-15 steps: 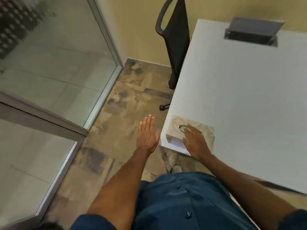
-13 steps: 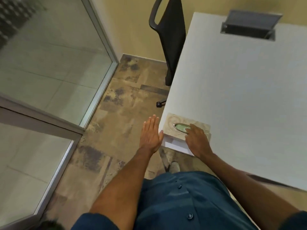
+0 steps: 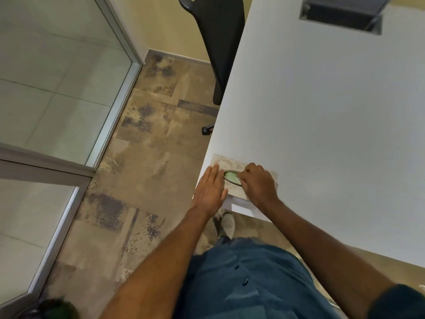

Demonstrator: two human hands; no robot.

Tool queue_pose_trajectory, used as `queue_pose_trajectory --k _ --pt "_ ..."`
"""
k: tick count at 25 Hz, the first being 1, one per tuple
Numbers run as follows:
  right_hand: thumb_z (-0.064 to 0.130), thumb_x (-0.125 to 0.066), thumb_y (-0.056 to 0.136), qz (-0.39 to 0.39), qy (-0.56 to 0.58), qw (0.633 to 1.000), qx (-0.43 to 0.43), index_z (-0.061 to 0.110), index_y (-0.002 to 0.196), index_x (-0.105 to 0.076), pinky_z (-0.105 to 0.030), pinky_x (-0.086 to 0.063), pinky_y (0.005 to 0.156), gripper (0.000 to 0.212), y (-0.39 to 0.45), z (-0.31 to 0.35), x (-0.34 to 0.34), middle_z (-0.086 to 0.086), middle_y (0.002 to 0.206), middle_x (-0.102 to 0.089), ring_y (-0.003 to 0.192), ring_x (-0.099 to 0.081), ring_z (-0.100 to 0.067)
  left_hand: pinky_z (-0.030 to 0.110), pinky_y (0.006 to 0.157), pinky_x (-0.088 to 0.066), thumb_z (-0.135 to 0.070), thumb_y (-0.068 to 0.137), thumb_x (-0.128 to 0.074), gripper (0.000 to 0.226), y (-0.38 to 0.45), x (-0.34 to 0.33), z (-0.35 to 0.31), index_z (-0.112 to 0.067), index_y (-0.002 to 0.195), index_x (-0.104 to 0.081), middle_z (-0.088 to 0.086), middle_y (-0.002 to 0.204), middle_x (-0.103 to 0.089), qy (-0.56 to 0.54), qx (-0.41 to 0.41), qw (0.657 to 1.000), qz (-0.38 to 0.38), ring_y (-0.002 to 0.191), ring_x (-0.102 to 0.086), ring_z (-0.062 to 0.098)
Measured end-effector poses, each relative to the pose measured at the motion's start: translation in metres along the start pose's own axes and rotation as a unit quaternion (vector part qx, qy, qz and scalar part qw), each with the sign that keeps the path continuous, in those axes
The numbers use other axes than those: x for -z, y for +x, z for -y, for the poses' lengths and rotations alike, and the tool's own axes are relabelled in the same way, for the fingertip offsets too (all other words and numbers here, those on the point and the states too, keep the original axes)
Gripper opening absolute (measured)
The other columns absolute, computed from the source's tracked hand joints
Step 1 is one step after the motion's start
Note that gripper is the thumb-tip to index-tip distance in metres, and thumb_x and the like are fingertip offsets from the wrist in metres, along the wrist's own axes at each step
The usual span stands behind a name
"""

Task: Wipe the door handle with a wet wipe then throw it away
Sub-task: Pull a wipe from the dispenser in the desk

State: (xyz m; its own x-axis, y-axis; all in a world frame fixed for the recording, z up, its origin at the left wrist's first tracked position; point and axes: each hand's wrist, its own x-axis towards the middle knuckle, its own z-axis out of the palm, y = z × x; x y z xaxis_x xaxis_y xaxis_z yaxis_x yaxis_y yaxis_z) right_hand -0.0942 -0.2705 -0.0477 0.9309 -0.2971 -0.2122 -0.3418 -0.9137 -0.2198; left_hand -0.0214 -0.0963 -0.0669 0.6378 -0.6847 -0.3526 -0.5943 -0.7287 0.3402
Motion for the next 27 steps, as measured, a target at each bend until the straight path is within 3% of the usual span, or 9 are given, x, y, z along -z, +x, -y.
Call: queue_pose_trajectory --k 6,12,17,20,24,27 --pt "0.033 -0.072 0.092 0.028 -0.104 0.992 0.067 0.016 0.106 -0.077 -0.031 -0.037 0.062 0.022 0.012 -0.004 0.001 -0.008 0.100 -0.069 0.082 -0.064 -0.026 0.035 0.135 -0.003 -0.041 0.115 -0.050 0.071 0.003 -0.005 -0.001 -0.012 0.171 -0.016 0.010 0.181 -0.005 -0.013 0.010 1.000 -0.001 0.168 0.000 0.028" --pt "0.031 -0.062 0.098 0.011 -0.114 0.988 0.107 0.016 0.107 -0.073 -0.034 -0.043 0.062 0.021 0.013 -0.012 -0.003 -0.008 0.103 -0.069 0.082 -0.062 -0.026 0.033 0.134 -0.001 -0.041 0.115 -0.052 0.072 0.003 -0.006 0.000 -0.012 0.171 -0.017 0.009 0.181 -0.006 -0.027 0.012 1.000 -0.006 0.168 -0.001 0.027" --pt "0.030 -0.062 0.097 -0.004 0.119 0.993 0.005 0.021 0.103 -0.069 -0.024 -0.045 0.060 0.012 0.004 -0.024 -0.001 -0.003 0.106 -0.072 0.088 -0.064 -0.020 0.036 0.136 -0.006 -0.041 0.114 -0.053 0.073 0.002 -0.007 0.001 -0.013 0.171 -0.017 0.009 0.181 -0.006 -0.024 0.014 1.000 -0.003 0.168 -0.002 0.027" --pt "0.031 -0.061 0.099 0.026 0.280 0.956 -0.081 0.029 0.095 -0.059 -0.038 -0.061 0.069 0.005 -0.002 -0.029 0.005 0.004 0.106 -0.073 0.095 -0.067 -0.017 0.036 0.136 -0.007 -0.041 0.114 -0.053 0.073 0.002 -0.008 0.001 -0.013 0.171 -0.016 0.009 0.181 -0.006 -0.026 0.013 1.000 -0.005 0.168 -0.002 0.027" --pt "0.022 -0.060 0.100 -0.012 0.417 0.903 -0.099 0.030 0.092 -0.058 -0.015 -0.052 0.060 0.011 -0.008 -0.021 0.021 0.023 0.090 -0.067 0.090 -0.066 0.002 0.036 0.135 -0.006 -0.041 0.114 -0.053 0.074 0.002 -0.008 0.000 -0.013 0.171 -0.016 0.009 0.181 -0.005 -0.026 0.009 1.000 -0.007 0.168 -0.002 0.027" --pt "0.016 -0.057 0.102 -0.045 0.468 0.877 -0.094 0.019 0.097 -0.058 -0.012 -0.051 0.064 0.006 -0.008 -0.006 0.037 0.014 0.090 -0.063 0.084 -0.063 0.005 0.037 0.135 -0.008 -0.040 0.114 -0.055 0.074 0.002 -0.006 -0.002 -0.013 0.171 -0.017 0.009 0.181 -0.006 -0.035 0.012 0.999 -0.004 0.168 -0.002 0.028"
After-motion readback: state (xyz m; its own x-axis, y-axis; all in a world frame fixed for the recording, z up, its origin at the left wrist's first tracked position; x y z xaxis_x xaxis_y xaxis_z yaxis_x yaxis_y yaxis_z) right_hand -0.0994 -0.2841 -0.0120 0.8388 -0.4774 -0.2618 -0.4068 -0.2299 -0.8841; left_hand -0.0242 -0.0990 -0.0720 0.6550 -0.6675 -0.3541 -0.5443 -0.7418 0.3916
